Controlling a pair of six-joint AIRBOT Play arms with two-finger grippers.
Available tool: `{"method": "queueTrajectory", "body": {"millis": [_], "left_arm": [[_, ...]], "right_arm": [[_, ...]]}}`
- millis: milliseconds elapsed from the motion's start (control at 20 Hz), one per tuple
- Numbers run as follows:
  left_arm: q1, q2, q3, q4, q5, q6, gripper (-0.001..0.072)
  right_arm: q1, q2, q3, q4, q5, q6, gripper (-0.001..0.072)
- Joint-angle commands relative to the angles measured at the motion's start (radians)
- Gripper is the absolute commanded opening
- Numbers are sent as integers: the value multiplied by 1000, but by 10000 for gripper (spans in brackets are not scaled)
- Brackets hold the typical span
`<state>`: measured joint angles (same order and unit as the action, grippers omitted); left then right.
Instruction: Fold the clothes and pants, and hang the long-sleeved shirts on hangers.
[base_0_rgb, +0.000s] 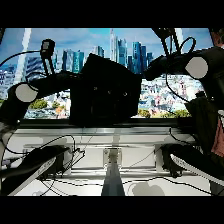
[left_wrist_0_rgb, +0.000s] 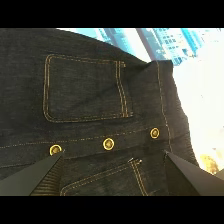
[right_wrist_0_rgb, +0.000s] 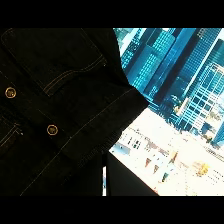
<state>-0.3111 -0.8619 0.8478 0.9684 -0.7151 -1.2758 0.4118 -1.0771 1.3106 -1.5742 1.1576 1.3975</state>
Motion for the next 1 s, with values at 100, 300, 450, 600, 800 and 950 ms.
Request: {"method": "queueTrajectory", "body": {"millis": [100, 300, 450, 600, 800, 950], "left_arm": [[1, 1, 0, 0, 0, 0, 699], [1, 1, 0, 0, 0, 0, 698], [1, 1, 1, -3, -18, -1, 699], [5, 5, 1, 1, -84, 0, 699], [81, 79, 2, 6, -182, 1, 699], [160, 165, 2, 130, -260, 0, 699]], "right_arm": [[1, 0, 0, 2, -23, -4, 28], [-87, -30, -22, -159, 36, -6, 28], [-258, -45, -177, -2, 108, -92, 27], [-386, -44, -421, 425, 124, -330, 27], [-386, -44, -613, 703, 66, -397, 103], [-329, -46, -647, 774, -44, -396, 490]]}}
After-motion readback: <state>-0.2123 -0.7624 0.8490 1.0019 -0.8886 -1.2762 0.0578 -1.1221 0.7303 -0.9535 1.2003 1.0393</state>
